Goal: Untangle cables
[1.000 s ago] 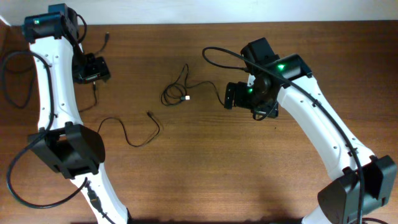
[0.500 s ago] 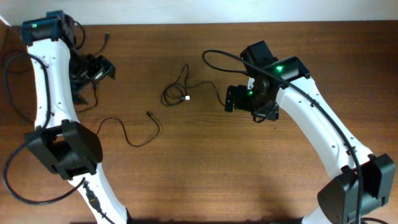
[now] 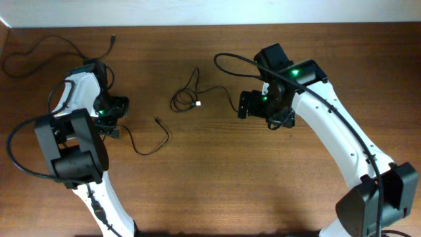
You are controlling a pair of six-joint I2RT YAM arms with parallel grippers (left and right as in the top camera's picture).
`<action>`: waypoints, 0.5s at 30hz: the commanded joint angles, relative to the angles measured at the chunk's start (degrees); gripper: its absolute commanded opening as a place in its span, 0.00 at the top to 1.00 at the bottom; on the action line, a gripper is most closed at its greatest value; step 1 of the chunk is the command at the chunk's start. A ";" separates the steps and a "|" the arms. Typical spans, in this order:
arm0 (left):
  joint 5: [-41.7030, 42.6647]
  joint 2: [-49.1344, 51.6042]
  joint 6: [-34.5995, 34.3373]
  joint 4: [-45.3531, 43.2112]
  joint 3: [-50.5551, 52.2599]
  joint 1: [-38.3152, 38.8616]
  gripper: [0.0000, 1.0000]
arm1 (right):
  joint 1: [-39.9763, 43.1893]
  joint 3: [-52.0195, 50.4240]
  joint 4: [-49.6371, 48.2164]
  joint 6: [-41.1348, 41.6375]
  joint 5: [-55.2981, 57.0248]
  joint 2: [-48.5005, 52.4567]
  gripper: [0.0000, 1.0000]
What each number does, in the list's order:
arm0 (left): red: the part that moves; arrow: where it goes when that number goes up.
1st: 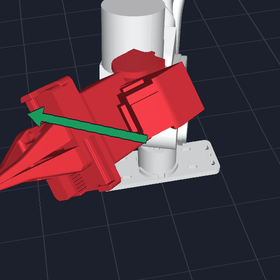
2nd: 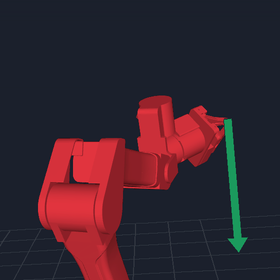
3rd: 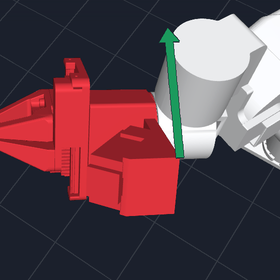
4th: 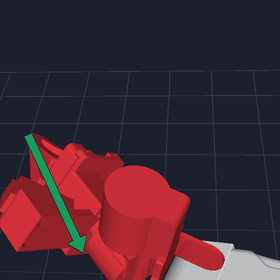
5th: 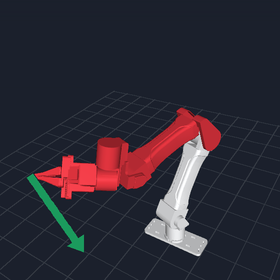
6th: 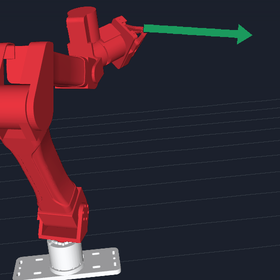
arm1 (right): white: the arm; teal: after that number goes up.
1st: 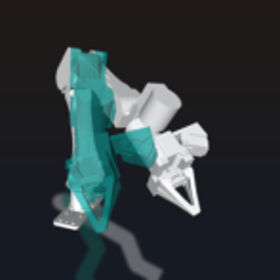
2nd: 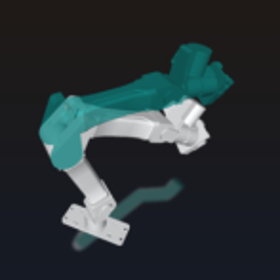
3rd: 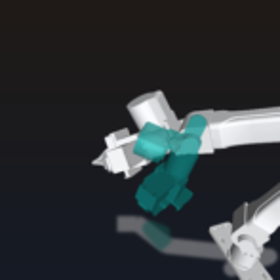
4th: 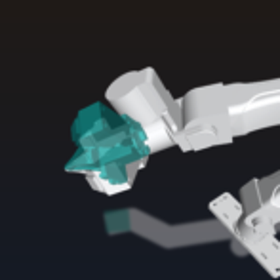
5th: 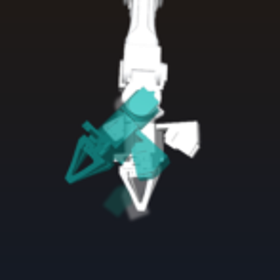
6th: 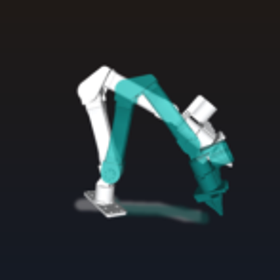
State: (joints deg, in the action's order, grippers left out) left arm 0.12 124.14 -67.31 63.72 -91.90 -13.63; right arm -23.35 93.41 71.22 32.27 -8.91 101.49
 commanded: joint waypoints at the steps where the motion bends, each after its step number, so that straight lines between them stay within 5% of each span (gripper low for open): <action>1: -5.64 -0.26 -1.73 -3.69 2.80 -0.04 0.22 | -0.26 -0.37 -0.13 -0.50 0.50 0.15 0.02; 5: -13.60 -0.26 -1.68 -5.25 2.97 -0.04 0.38 | -0.26 -0.37 -0.13 -0.50 0.52 0.15 0.02; 11: -14.75 -0.28 0.02 -4.55 2.97 -0.04 0.82 | -0.26 -0.37 -0.28 -0.52 0.52 0.15 0.02; 13: -14.82 -0.28 0.13 -4.24 2.91 -0.04 0.82 | -0.26 -0.37 -0.17 -0.52 0.52 0.15 0.01; 15: -14.97 -0.66 0.11 -1.46 1.90 -0.04 1.00 | -0.26 -0.42 -0.09 -0.52 0.52 0.15 0.02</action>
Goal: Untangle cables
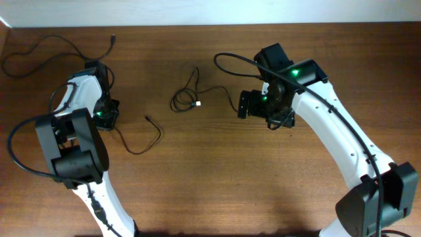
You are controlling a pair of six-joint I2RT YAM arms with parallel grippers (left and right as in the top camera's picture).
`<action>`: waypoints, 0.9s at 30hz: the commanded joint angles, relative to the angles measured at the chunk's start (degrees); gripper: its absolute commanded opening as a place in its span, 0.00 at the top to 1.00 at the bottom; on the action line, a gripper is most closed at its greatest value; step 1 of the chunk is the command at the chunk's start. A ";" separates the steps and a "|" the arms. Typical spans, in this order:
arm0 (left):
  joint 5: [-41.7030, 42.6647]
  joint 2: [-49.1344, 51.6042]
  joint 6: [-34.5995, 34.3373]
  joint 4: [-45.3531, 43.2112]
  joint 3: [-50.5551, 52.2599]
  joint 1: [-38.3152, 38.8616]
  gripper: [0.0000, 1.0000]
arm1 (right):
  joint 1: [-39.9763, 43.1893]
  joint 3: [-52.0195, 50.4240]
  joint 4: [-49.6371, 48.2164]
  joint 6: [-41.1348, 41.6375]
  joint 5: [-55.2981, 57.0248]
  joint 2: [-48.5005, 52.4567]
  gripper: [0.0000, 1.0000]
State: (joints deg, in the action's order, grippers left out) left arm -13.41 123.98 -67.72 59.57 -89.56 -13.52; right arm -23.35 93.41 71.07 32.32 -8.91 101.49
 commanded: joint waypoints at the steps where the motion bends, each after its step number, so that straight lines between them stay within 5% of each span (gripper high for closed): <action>1: -1.44 -0.92 0.55 4.76 -1.64 -0.15 1.00 | -0.26 -0.42 0.07 -0.57 0.52 0.15 0.02; 5: 3.67 -3.56 1.49 13.20 -5.66 0.00 0.97 | -0.26 -0.42 -0.66 -0.55 0.52 0.15 0.02; 7: 13.57 -3.78 10.21 13.22 -5.62 0.55 0.92 | -0.26 -0.42 -1.57 -0.55 0.52 0.15 0.02; 8: 16.72 -3.78 13.88 13.22 -5.62 1.20 0.71 | -0.26 -0.42 -1.73 -0.55 0.52 0.15 0.02; 9: 18.36 -3.78 16.39 13.22 -5.62 1.81 0.30 | -0.26 -0.42 -1.68 -0.55 0.52 0.15 0.02; 10: 19.54 -3.78 18.53 13.22 -5.62 2.43 0.01 | -0.26 -0.42 -1.60 -0.55 0.52 0.15 0.02; 19: 22.84 -4.61 27.50 13.40 -5.97 2.89 0.05 | -0.26 -0.42 -1.46 -0.55 0.52 0.15 0.02; 23: 17.25 -12.00 27.41 12.15 -5.97 2.93 0.02 | -0.26 -0.42 -1.51 -0.57 0.55 0.15 0.02; 27: 13.77 -17.94 19.04 14.01 -5.97 0.17 0.01 | -0.26 -0.42 -0.90 -0.57 0.55 0.15 0.02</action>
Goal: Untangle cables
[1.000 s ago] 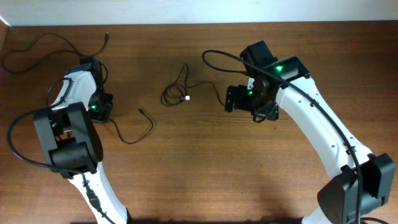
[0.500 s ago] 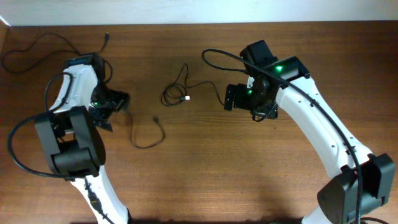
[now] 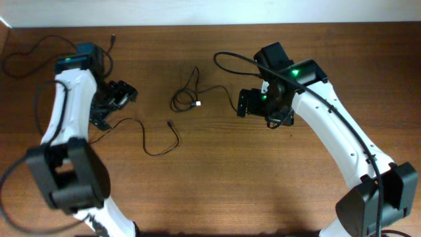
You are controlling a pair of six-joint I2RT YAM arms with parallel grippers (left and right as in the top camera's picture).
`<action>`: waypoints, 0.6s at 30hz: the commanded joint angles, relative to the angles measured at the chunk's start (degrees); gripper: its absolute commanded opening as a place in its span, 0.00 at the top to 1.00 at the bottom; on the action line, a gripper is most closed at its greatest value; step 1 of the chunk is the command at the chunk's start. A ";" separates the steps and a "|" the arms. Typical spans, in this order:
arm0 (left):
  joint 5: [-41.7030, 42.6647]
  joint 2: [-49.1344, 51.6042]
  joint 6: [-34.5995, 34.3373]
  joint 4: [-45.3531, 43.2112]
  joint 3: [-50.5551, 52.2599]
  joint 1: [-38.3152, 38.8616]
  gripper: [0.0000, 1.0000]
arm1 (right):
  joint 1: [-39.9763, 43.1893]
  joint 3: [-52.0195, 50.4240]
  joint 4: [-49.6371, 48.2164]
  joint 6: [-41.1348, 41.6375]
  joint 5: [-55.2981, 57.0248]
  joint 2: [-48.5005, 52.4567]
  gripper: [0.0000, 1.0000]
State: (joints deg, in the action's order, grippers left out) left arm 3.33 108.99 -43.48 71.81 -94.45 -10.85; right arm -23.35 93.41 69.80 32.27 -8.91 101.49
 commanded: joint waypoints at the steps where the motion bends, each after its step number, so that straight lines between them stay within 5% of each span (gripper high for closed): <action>1: -3.50 -2.80 -7.63 3.28 -0.63 -3.39 0.01 | -0.26 -0.44 0.66 -0.52 0.55 0.15 0.02; 5: -6.80 -2.71 -16.59 0.61 7.02 -5.35 0.01 | -0.26 -0.63 0.87 -0.52 0.52 0.15 0.02; 12: -6.60 -2.71 -17.64 -16.79 18.32 -8.44 0.01 | -0.26 -0.63 0.74 -0.52 0.55 0.15 0.02; 18: -8.72 -1.70 -21.42 -20.17 22.88 -8.44 0.06 | -0.26 -0.63 0.22 -0.52 0.55 0.15 0.02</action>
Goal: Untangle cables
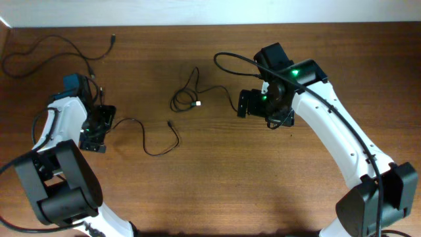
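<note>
A thin black cable (160,151) lies left of centre, bending from my left gripper (105,124) round a loop to its free plug (170,123). The left gripper is shut on that cable's near end. A second black cable (182,99) lies coiled at the middle with a white plug (198,103). Its tail runs right to my right gripper (241,105), which is shut on it. The two cables lie apart and do not cross. A third cable (46,45) lies at the far left corner.
The third cable's plug (113,38) rests near the back edge of the brown table (217,191). The right arm's own black lead (230,58) arches above its wrist.
My left gripper has moved toward the front and a little left, taking the cable's held end with it. The loop and free plug stayed about where they were. The right arm has not moved.
The left gripper first held the thin cable at the left, its loop just right of it. It then stood further left, with the cable shifted left too. Later it was higher, and the loop lay further right. Now it sits lower; the coiled cable never moved.
</note>
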You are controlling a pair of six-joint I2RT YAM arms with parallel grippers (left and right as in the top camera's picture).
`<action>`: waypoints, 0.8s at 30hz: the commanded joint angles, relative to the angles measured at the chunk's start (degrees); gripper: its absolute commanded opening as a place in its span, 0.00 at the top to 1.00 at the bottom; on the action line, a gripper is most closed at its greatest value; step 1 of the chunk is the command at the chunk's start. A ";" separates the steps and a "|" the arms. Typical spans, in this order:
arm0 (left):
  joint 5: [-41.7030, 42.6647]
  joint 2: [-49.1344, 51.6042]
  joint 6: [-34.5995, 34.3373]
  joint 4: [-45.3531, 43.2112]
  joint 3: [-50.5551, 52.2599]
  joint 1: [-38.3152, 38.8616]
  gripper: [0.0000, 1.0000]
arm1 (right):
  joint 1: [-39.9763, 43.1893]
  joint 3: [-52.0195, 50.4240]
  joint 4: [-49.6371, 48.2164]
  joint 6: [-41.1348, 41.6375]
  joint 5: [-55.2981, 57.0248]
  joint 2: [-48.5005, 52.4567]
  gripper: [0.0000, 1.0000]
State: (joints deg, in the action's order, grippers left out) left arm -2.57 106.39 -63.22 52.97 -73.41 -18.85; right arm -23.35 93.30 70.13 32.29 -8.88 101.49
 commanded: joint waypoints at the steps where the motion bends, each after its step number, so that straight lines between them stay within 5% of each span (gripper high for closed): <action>1: -3.61 1.31 -1.68 -1.99 2.23 -0.44 0.07 | -0.26 -0.52 -0.04 -0.57 0.52 0.15 0.02; 4: -4.39 1.53 -1.66 -3.32 2.23 -0.44 0.12 | -0.26 -0.52 0.31 -0.57 0.52 0.15 0.02; 8: -4.33 1.53 -1.64 -3.45 2.23 -0.44 0.33 | -0.26 -0.52 0.09 -0.55 0.52 0.15 0.02; 13: 4.55 1.53 -1.64 -3.21 2.23 -0.44 0.36 | -0.26 -0.52 -0.11 -0.55 0.52 0.15 0.02; 21: 1.49 1.53 -1.62 -3.23 2.23 -0.44 0.46 | -0.26 -0.52 0.13 -0.55 0.52 0.15 0.02; 24: -0.96 1.53 -1.36 -3.21 2.23 -0.44 0.67 | -0.26 -0.52 0.11 -0.55 0.50 0.15 0.02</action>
State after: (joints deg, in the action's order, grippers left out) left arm -0.56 107.37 -64.49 49.67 -71.72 -18.85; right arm -23.35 93.30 70.19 32.25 -8.91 101.49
